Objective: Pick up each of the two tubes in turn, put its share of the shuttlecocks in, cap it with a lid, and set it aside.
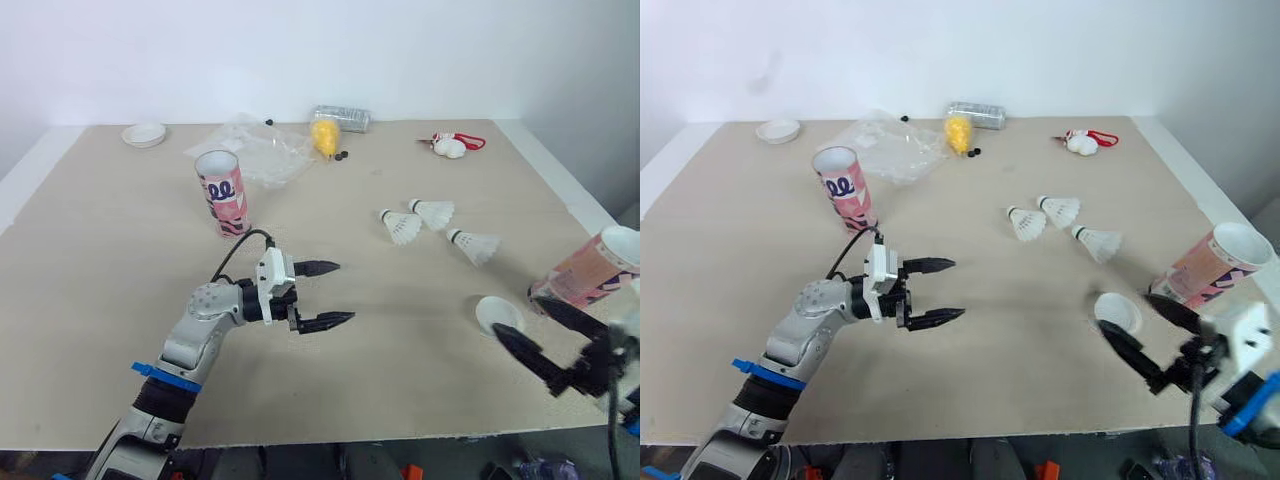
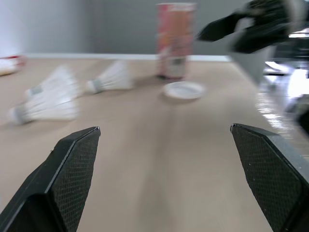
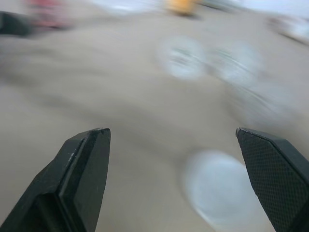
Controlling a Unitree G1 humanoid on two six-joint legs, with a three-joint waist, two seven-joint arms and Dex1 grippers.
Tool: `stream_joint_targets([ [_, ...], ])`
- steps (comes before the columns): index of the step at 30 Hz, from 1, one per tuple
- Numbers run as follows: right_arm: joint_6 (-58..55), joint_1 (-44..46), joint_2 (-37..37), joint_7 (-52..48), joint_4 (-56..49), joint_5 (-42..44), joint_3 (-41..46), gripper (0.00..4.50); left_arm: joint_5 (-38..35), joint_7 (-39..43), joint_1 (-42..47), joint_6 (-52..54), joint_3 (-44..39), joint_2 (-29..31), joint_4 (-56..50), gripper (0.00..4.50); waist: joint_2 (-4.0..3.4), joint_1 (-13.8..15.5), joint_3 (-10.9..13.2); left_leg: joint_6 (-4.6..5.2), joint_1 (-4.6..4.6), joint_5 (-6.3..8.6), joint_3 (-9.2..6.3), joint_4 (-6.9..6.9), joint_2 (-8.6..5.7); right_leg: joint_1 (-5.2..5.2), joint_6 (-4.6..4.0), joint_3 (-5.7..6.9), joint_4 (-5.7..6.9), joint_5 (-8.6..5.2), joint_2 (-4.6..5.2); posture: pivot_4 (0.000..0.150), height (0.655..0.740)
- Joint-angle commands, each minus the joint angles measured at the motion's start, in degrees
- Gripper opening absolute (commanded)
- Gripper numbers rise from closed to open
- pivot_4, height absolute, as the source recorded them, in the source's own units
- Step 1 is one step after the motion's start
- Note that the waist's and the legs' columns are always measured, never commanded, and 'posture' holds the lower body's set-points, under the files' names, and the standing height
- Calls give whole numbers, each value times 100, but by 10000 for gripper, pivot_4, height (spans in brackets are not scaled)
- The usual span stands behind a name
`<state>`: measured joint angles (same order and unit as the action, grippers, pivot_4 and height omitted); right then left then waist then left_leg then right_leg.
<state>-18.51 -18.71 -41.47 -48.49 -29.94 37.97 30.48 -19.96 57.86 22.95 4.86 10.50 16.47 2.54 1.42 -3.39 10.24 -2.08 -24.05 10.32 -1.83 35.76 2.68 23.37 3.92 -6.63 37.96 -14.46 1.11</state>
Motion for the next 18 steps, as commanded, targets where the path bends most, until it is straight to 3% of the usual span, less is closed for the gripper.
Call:
stream_joint_targets([
  [1,255,651,-74,-255,245,-306,-766,44473,165,-440,-110,-71,-212,25,-214,45000,2,34,2,1,-2,-1,-2,0,-2,1,1,0,0,0,1,1500,7400],
  [7,1051,2815,206,-1147,1907,-1102,-2404,44473,543,-1546,-527,176,-581,122,-490,45000,13,51,9,-1,-16,0,1,-4,-1,-1,12,0,-28,6,0,1500,7400],
  [14,1918,4440,907,-1923,3759,-1593,-3278,44473,774,-2813,-602,590,-1154,36,-406,45000,14,82,10,-2,-25,1,-16,-23,-1,-4,38,11,-47,17,-3,1500,7400],
  [18,1659,4970,1337,-2010,4157,-1462,-3424,44473,764,-3312,-612,769,-1412,-67,-444,45000,14,84,10,-3,-26,1,-20,-26,-1,-4,25,14,-50,28,-3,1500,7400],
])
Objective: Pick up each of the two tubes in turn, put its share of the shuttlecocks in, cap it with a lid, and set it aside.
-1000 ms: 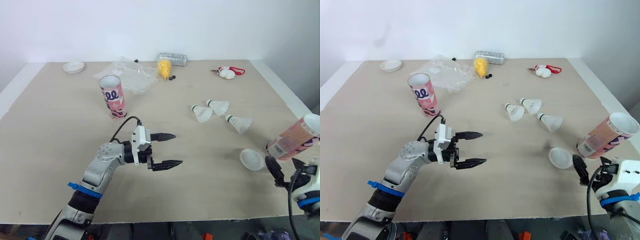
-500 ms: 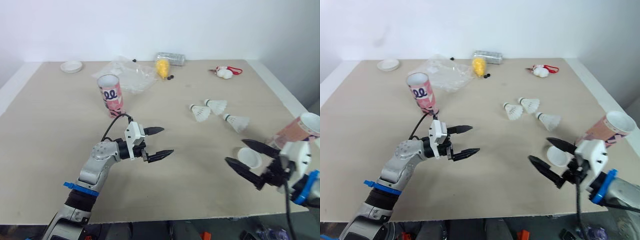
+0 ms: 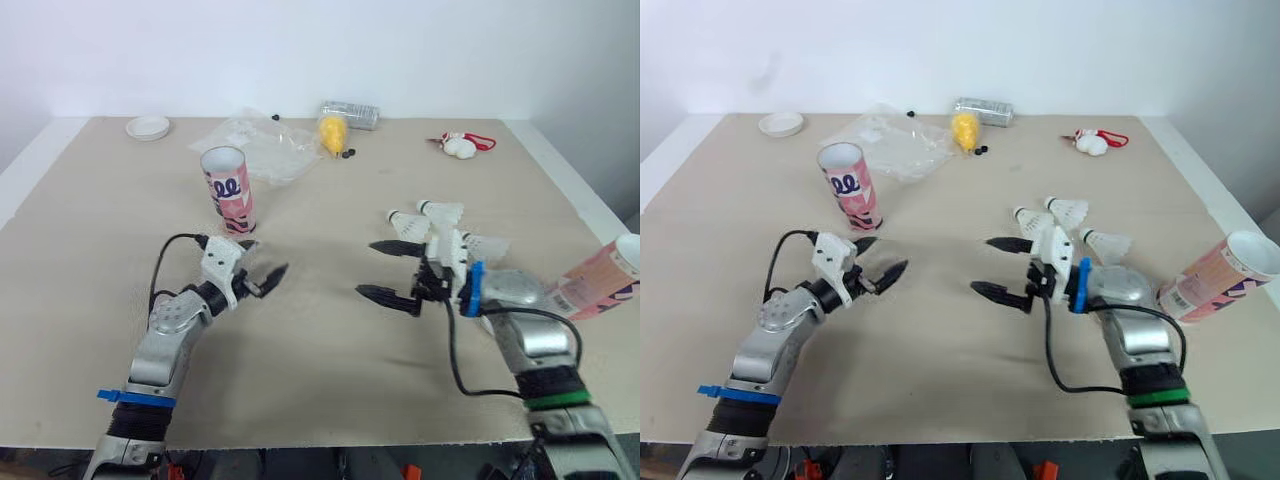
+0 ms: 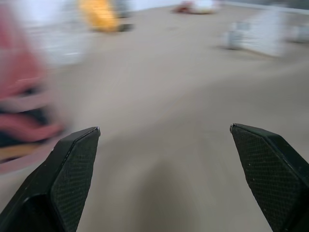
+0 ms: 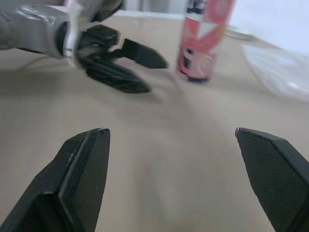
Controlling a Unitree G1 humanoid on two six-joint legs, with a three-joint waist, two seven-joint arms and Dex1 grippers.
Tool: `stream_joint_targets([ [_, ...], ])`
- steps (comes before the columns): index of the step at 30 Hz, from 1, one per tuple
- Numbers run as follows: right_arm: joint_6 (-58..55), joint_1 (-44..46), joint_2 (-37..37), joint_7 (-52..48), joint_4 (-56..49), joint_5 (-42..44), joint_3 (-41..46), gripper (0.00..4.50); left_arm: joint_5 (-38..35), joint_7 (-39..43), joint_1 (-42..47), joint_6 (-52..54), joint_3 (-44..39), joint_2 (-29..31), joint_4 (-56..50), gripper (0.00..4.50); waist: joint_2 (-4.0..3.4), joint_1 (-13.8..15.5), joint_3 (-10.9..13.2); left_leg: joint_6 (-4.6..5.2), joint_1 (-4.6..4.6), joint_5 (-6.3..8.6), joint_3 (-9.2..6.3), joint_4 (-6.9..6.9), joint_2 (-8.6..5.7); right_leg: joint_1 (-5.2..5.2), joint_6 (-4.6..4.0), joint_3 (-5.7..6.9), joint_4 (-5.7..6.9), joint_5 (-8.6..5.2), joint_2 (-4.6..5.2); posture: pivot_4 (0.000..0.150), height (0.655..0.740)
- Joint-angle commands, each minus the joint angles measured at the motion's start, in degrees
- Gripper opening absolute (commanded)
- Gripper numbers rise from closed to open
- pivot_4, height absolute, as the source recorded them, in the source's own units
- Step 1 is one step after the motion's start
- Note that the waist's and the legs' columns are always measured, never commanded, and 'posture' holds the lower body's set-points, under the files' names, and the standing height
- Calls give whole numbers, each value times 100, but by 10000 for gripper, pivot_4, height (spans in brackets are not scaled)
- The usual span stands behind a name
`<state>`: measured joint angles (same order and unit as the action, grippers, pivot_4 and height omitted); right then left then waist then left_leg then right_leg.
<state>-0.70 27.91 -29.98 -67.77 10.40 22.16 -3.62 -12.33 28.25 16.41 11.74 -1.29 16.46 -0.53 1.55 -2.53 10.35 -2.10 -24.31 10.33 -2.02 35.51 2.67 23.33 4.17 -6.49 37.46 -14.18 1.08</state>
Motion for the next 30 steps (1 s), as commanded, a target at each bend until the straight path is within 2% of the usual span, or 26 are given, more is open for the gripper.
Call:
stream_joint_targets([
  [1,-230,418,290,-82,201,140,-54,44473,6,-455,55,106,-266,-97,-124,45000,0,-4,0,0,0,0,0,0,0,0,-9,0,0,6,0,1500,7400],
  [11,-259,750,794,-88,573,-93,-238,44473,183,-1007,207,81,-318,-177,40,45000,0,-10,0,-8,1,-5,-6,1,1,-1,-8,5,1,11,-3,1500,7400],
  [30,-130,1013,1098,358,957,-240,-11,44473,441,-1455,1566,-300,-439,-174,2059,45000,0,-12,0,-19,1,-12,-9,2,1,-1,1,7,1,17,-5,1500,7400],
])
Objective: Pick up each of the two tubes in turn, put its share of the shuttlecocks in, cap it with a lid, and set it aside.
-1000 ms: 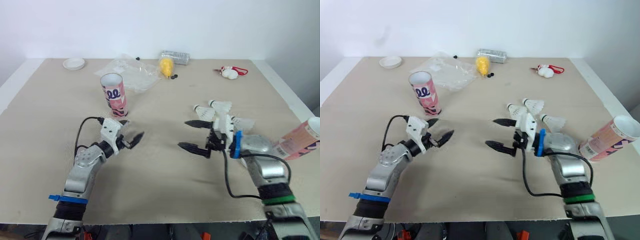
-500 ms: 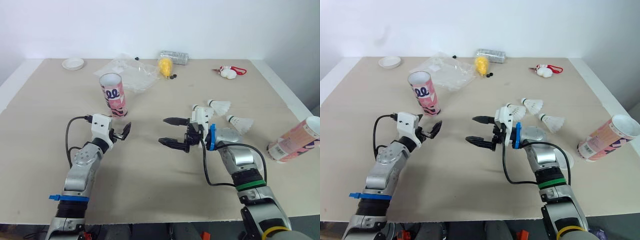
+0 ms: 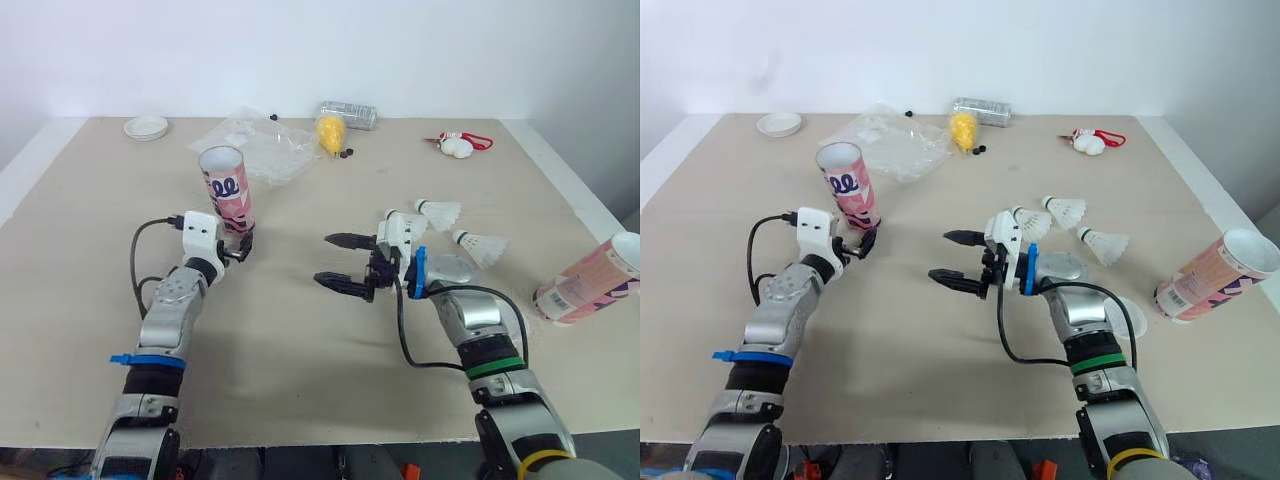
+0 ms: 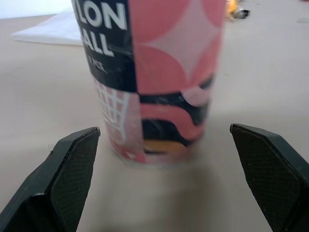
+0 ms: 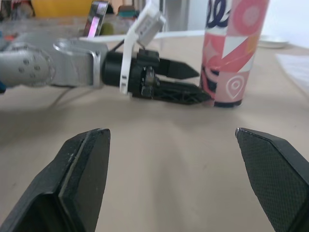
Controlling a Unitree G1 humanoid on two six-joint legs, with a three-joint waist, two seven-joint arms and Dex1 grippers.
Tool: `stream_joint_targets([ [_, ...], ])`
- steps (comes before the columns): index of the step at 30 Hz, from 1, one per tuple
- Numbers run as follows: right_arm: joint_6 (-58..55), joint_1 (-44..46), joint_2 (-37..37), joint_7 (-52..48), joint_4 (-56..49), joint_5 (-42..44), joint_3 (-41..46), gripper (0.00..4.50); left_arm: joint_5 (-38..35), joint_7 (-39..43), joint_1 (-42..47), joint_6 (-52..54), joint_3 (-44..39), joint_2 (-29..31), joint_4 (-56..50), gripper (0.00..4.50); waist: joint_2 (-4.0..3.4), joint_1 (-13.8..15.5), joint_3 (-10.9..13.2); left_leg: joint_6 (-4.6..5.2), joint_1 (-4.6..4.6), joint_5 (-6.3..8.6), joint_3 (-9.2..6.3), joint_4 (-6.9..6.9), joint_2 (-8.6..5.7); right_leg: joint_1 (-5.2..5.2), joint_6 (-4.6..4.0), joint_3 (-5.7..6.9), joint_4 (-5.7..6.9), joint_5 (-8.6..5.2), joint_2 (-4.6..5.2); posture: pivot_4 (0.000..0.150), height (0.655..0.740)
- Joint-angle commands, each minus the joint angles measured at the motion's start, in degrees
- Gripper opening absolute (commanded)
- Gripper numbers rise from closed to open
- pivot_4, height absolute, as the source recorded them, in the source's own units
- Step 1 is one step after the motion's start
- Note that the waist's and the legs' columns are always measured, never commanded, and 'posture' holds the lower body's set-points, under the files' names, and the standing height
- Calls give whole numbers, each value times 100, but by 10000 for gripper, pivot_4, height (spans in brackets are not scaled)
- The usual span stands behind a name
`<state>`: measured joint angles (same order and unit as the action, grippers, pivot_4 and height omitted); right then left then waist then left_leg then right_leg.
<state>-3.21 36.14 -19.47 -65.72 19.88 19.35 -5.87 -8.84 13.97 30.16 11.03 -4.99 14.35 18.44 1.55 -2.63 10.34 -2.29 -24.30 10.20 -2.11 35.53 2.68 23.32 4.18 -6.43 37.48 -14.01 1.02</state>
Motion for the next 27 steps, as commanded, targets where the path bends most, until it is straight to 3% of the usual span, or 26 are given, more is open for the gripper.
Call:
stream_joint_targets([
  [1,130,217,58,204,44,22,220,44473,116,-20,243,-285,-55,54,274,45000,0,-2,0,-1,0,-1,0,0,0,-1,1,0,0,0,0,1500,7400],
  [10,145,366,141,1001,312,-470,180,44473,157,133,795,-805,-98,133,1444,45000,0,-1,0,-2,-2,-1,-1,-3,-1,1,-4,0,0,2,0,1500,7400],
  [27,-82,208,141,1124,19,-492,145,44473,169,649,1752,-1719,-110,202,3355,45000,0,-4,0,-3,-3,-2,-1,-4,-2,1,-2,1,0,1,0,1500,7400],
])
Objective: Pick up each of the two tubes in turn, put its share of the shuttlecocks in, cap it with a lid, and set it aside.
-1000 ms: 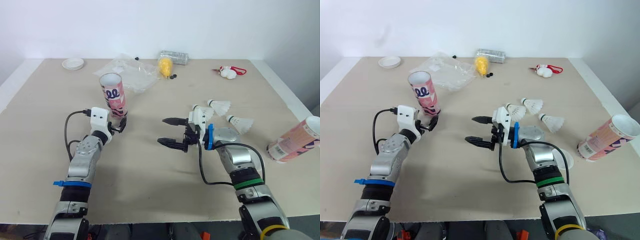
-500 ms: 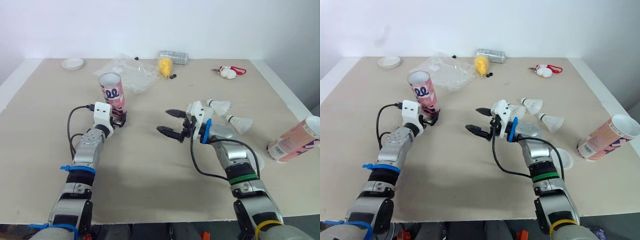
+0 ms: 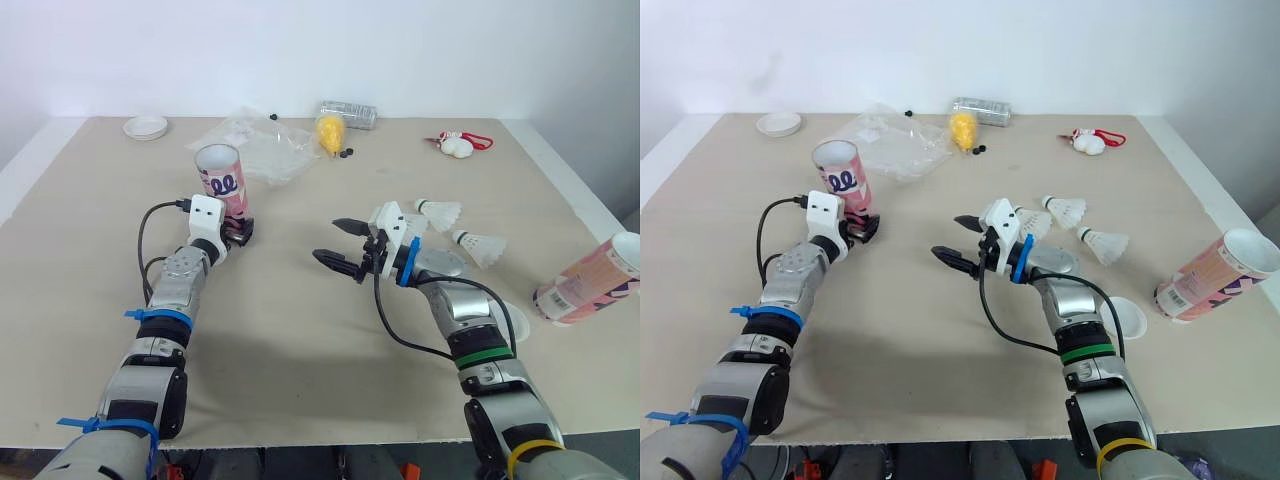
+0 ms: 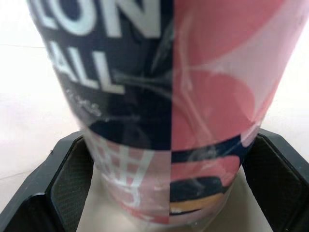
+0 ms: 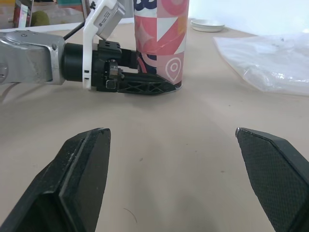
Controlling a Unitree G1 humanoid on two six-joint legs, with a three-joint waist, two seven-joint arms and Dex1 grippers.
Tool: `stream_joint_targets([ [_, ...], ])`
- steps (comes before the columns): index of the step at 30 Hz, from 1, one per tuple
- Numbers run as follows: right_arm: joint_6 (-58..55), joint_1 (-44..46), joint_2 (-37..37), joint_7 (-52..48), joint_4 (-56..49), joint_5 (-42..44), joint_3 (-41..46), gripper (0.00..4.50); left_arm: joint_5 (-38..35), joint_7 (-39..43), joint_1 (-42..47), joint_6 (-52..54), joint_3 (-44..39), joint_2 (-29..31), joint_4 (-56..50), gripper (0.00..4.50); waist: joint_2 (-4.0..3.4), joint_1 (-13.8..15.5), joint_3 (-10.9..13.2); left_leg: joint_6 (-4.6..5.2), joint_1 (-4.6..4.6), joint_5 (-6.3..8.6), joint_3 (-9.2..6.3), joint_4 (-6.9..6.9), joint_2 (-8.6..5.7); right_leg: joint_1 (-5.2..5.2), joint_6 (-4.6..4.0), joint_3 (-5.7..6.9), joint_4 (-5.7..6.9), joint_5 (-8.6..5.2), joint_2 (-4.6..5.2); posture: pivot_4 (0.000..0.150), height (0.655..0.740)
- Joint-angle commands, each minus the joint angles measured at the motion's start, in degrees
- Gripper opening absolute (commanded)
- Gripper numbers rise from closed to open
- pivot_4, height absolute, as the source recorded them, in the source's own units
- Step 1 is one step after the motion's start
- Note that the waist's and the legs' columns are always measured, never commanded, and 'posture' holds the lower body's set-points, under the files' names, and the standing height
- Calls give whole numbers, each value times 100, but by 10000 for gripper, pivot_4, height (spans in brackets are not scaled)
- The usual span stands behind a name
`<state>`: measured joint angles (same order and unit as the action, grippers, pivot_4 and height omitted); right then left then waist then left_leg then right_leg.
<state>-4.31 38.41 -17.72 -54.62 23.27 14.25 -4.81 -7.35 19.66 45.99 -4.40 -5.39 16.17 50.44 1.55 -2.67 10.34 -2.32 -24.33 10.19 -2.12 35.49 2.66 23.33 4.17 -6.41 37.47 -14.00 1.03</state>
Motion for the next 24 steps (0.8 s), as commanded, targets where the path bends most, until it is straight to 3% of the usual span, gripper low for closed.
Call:
stream_joint_targets([
  [1,25,-38,-45,11,-343,7,34,44473,19,104,200,-192,-71,20,223,45000,0,0,0,0,0,0,0,0,0,0,0,0,0,0,0,1500,7400],
  [7,-25,-92,-98,-3,-458,10,50,44473,-1,198,437,-271,-123,50,731,45000,0,0,0,0,0,0,-1,0,0,0,0,0,0,0,0,1500,7400],
  [12,-14,-109,-142,-4,-505,-2,54,45000,-74,273,488,-299,-240,23,805,30474,0,0,0,-1,0,-1,-1,1,0,0,3,1,1,-2,0,1500,7400],
  [15,-27,-141,-173,6,-574,7,75,45000,-36,331,398,-325,-226,48,615,30474,0,0,0,-1,0,0,-2,0,-1,0,2,1,1,-1,0,1500,7400],
  [18,-135,-284,-227,104,-858,73,164,45000,4,537,80,-334,-113,122,-34,30474,0,0,0,-1,-2,0,-2,-2,-1,0,1,1,0,-1,1,1500,7400],
  [24,-817,-1002,-434,615,-2137,362,526,45000,43,1652,-1262,-82,576,534,-2684,30474,-1,3,0,-7,-12,3,-4,-13,1,13,-20,2,4,3,3,1500,7400],
])
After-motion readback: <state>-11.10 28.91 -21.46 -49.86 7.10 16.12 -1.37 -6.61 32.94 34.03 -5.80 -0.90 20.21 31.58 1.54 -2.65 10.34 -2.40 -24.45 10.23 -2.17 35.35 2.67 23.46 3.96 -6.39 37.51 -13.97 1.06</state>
